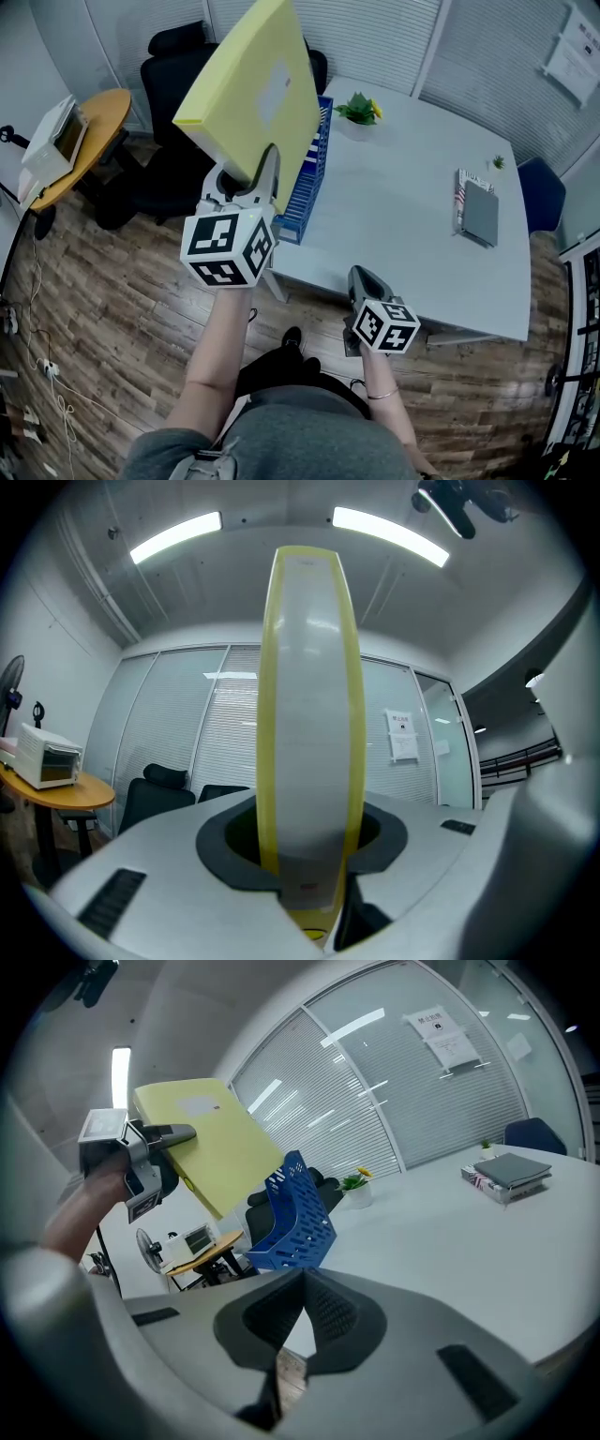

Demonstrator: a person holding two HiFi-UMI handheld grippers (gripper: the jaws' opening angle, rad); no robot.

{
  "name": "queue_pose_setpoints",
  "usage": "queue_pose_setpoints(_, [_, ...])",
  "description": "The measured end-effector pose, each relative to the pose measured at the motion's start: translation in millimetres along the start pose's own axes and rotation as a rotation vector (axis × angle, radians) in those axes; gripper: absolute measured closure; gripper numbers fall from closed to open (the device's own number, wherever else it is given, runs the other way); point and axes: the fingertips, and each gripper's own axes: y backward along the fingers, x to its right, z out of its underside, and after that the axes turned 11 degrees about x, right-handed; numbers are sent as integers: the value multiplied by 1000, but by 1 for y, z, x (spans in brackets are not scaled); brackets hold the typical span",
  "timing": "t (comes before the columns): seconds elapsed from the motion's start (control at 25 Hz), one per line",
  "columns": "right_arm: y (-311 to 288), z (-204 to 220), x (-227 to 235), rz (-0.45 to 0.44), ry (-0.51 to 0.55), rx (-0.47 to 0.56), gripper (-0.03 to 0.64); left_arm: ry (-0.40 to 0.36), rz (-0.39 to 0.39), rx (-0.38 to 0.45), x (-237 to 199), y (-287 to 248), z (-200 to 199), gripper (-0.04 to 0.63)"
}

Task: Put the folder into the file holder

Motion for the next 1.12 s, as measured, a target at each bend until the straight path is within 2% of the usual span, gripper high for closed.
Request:
queue_pose_setpoints(0.56, [-14, -1, 11, 43, -10, -3, 609, 26, -16, -58, -14, -32, 40, 439])
queue_pose_setpoints(1.12, [-17, 8, 22, 70, -18, -33, 609, 21, -31, -124, -17, -39, 86, 439])
